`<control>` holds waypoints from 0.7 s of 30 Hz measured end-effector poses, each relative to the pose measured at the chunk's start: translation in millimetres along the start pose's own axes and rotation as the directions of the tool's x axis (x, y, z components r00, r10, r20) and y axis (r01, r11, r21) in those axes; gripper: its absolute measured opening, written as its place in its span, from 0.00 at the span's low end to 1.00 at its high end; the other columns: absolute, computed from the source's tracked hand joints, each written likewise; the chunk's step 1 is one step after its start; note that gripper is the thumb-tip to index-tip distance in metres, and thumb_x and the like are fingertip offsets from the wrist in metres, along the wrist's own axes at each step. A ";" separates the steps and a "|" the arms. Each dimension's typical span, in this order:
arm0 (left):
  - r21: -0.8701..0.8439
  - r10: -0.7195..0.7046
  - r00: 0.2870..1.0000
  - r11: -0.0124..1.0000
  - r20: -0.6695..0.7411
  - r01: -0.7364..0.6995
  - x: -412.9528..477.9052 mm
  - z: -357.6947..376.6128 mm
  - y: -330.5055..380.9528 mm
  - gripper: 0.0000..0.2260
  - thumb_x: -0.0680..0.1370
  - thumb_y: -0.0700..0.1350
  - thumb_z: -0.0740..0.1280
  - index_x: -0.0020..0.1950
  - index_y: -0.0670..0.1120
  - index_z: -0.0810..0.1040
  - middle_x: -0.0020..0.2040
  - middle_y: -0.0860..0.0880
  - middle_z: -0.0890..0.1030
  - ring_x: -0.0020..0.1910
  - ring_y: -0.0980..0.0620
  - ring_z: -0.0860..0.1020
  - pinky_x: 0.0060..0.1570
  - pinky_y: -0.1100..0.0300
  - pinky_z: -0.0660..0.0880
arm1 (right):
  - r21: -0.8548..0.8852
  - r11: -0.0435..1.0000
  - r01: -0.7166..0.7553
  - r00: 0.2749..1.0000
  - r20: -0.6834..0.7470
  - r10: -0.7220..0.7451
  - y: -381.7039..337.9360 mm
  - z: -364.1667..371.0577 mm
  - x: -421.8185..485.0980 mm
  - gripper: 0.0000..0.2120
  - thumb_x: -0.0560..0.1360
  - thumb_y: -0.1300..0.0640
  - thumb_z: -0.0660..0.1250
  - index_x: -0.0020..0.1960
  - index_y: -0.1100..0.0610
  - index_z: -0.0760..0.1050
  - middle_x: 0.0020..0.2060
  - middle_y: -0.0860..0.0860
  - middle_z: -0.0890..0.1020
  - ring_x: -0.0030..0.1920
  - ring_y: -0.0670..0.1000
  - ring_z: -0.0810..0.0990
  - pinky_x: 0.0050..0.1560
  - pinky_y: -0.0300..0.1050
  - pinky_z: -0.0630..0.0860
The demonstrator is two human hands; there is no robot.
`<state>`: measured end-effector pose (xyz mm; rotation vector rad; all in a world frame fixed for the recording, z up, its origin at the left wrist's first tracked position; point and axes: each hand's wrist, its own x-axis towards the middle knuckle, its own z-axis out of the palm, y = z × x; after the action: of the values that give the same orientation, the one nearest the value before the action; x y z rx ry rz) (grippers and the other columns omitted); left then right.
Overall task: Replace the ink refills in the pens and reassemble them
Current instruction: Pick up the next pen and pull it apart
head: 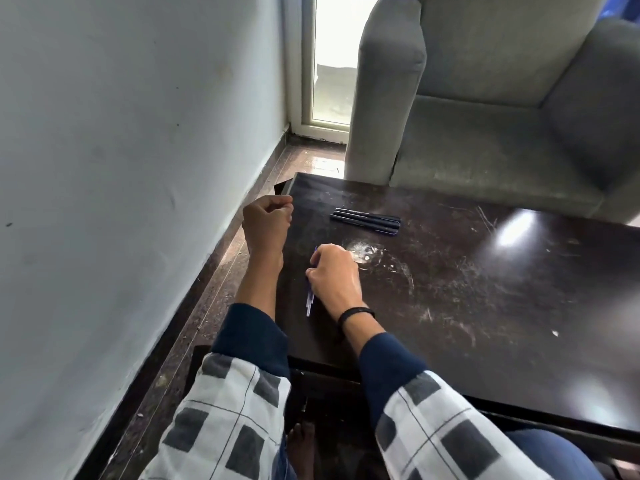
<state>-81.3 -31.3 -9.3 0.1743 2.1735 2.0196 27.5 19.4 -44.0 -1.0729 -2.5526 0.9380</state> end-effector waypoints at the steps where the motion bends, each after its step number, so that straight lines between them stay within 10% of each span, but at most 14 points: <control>1: -0.004 0.002 1.000 1.000 0.000 -0.002 1.0 0.0 0.7 0.07 0.76 0.37 0.71 0.50 0.46 0.86 0.41 0.51 0.85 0.39 0.53 0.83 0.47 0.56 0.83 | 0.007 1.000 -0.003 1.000 -0.003 0.003 1.1 1.0 0.6 0.06 0.74 0.64 0.69 0.49 0.57 0.82 0.52 0.57 0.83 0.54 0.60 0.82 0.54 0.49 0.79; 7: -0.039 -0.006 1.000 0.999 0.009 0.006 2.3 0.7 4.0 0.07 0.75 0.37 0.71 0.47 0.48 0.86 0.40 0.52 0.85 0.36 0.56 0.82 0.45 0.58 0.83 | 0.141 0.989 -0.037 0.993 -0.101 0.052 13.7 -26.4 10.4 0.02 0.74 0.55 0.74 0.46 0.53 0.84 0.43 0.49 0.86 0.47 0.52 0.84 0.47 0.43 0.75; 11: -0.047 -0.008 1.000 0.999 0.011 0.009 0.8 0.0 4.9 0.07 0.76 0.38 0.71 0.48 0.48 0.86 0.40 0.53 0.85 0.37 0.57 0.82 0.46 0.61 0.82 | -0.089 0.995 0.034 0.984 -0.174 -0.049 29.2 -62.6 58.3 0.06 0.77 0.58 0.70 0.52 0.53 0.84 0.54 0.53 0.83 0.54 0.56 0.83 0.53 0.46 0.76; 21: 0.048 0.009 0.989 0.999 0.146 -0.016 1.2 -1.3 7.2 0.06 0.76 0.37 0.71 0.50 0.46 0.85 0.43 0.53 0.85 0.41 0.55 0.83 0.44 0.64 0.81 | -0.385 0.916 0.114 0.986 0.159 -0.056 50.9 -92.5 130.4 0.20 0.76 0.62 0.71 0.64 0.47 0.82 0.63 0.49 0.84 0.65 0.54 0.80 0.63 0.44 0.73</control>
<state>-83.0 -31.8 -2.1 0.3316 2.1379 1.8962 2.6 181.9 -10.5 -1.0061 -2.9672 0.5049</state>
